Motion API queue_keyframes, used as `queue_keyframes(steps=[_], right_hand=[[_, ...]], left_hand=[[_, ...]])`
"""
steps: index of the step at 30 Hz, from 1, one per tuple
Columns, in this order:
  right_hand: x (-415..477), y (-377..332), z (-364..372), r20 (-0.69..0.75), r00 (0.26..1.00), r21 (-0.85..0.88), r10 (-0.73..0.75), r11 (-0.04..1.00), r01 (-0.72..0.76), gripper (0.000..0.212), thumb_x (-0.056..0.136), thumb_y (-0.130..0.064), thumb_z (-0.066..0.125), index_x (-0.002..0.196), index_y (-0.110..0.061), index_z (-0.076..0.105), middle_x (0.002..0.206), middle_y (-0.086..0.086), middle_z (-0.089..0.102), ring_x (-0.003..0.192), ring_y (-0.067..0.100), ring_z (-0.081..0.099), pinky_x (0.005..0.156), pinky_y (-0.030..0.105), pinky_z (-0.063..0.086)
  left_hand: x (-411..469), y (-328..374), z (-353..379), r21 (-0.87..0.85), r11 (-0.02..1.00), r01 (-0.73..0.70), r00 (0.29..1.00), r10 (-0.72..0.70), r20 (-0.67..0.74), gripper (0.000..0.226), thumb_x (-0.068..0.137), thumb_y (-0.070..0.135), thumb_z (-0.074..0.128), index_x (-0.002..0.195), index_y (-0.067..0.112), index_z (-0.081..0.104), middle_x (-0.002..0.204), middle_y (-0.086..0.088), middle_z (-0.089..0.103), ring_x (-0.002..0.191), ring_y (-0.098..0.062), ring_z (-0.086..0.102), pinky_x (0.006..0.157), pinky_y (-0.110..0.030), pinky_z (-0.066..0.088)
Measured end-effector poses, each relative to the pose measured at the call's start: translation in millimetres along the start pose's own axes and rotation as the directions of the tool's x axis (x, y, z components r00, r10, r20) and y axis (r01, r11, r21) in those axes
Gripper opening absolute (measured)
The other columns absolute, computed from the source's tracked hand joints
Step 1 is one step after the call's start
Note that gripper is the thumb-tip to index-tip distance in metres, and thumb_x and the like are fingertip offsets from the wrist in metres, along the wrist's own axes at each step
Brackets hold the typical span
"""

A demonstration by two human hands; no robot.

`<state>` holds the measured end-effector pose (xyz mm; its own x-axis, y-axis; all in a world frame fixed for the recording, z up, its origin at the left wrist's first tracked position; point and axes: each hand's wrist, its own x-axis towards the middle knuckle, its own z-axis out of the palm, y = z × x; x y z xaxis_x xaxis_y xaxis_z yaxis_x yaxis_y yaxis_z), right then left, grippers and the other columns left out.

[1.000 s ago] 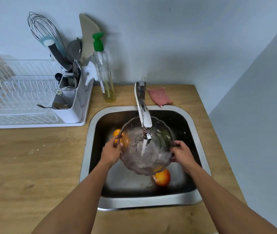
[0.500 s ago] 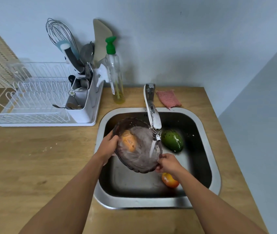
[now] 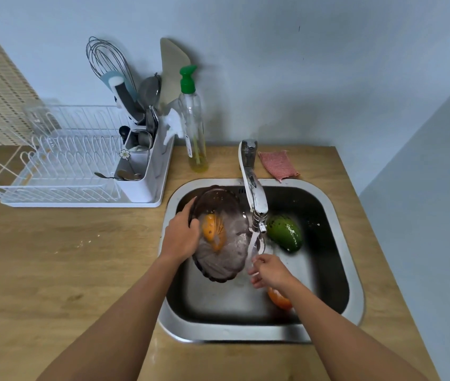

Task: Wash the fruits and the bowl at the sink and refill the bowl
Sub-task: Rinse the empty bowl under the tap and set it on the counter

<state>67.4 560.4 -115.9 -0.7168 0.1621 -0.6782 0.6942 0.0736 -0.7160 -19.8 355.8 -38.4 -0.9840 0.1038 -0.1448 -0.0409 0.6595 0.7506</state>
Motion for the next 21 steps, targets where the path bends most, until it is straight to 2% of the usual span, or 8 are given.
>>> queue_keyframes(steps=[3,6,12,15,18,21], right_hand=[[0.1,-4.8,-9.3,-0.031,0.999,0.029,-0.026,0.999,0.027,0.017,0.1,-0.012,0.039,0.094,-0.01,0.054,0.078,0.012,0.057,0.051,0.019,0.05,0.044,0.024,0.041],[-1.6,-10.8,-21.7,-0.091,0.993,0.031,-0.069,0.997,0.072,0.019,0.099,-0.012,0.04,0.093,-0.009,0.057,0.074,0.009,0.059,0.051,0.017,0.049,0.044,0.025,0.037],[3.0,-13.8,-38.8,-0.203,0.961,-0.066,-0.19,0.982,0.18,0.028,0.1,-0.021,0.039,0.097,-0.008,0.063,0.071,0.004,0.062,0.054,0.016,0.052,0.049,0.028,0.04],[5.9,-23.2,-49.9,-0.219,0.949,-0.131,-0.226,0.971,0.2,0.027,0.099,-0.021,0.04,0.091,-0.01,0.064,0.071,0.004,0.063,0.054,0.017,0.054,0.049,0.028,0.041],[5.1,-29.0,-55.8,-0.193,0.952,-0.195,-0.238,0.96,0.2,0.025,0.097,-0.016,0.041,0.087,-0.009,0.063,0.069,0.005,0.062,0.052,0.017,0.053,0.049,0.027,0.041],[1.7,-28.5,-51.6,-0.135,0.961,-0.227,-0.242,0.952,0.208,0.023,0.098,-0.015,0.04,0.088,-0.012,0.061,0.069,0.003,0.061,0.052,0.017,0.052,0.047,0.025,0.039]], left_hand=[[-1.9,5.6,1.7,0.009,0.997,-0.078,0.994,0.079,-0.08,0.056,0.092,0.016,0.041,0.146,0.029,0.038,0.132,-0.006,0.058,0.119,-0.025,0.055,0.105,-0.041,0.043],[-5.8,18.1,4.0,0.035,0.989,-0.147,0.978,0.151,-0.146,0.058,0.093,0.01,0.043,0.148,0.028,0.037,0.134,-0.008,0.054,0.117,-0.025,0.055,0.101,-0.038,0.043],[-15.6,25.5,9.4,0.166,0.96,-0.228,0.937,0.262,-0.232,0.063,0.091,0.007,0.044,0.149,0.029,0.034,0.127,-0.014,0.054,0.082,-0.035,0.061,0.07,-0.044,0.053],[-17.3,26.9,10.3,0.206,0.946,-0.251,0.92,0.299,-0.253,0.064,0.086,0.012,0.038,0.149,0.026,0.036,0.123,-0.016,0.055,0.073,-0.036,0.06,0.062,-0.04,0.051],[-20.4,25.1,10.6,0.192,0.952,-0.238,0.914,0.286,-0.286,0.064,0.086,0.009,0.041,0.149,0.024,0.037,0.123,-0.016,0.055,0.075,-0.035,0.06,0.062,-0.036,0.046],[-23.1,27.5,10.5,0.172,0.96,-0.22,0.917,0.263,-0.298,0.064,0.087,0.009,0.04,0.149,0.025,0.036,0.123,-0.016,0.055,0.078,-0.034,0.06,0.065,-0.038,0.048]])
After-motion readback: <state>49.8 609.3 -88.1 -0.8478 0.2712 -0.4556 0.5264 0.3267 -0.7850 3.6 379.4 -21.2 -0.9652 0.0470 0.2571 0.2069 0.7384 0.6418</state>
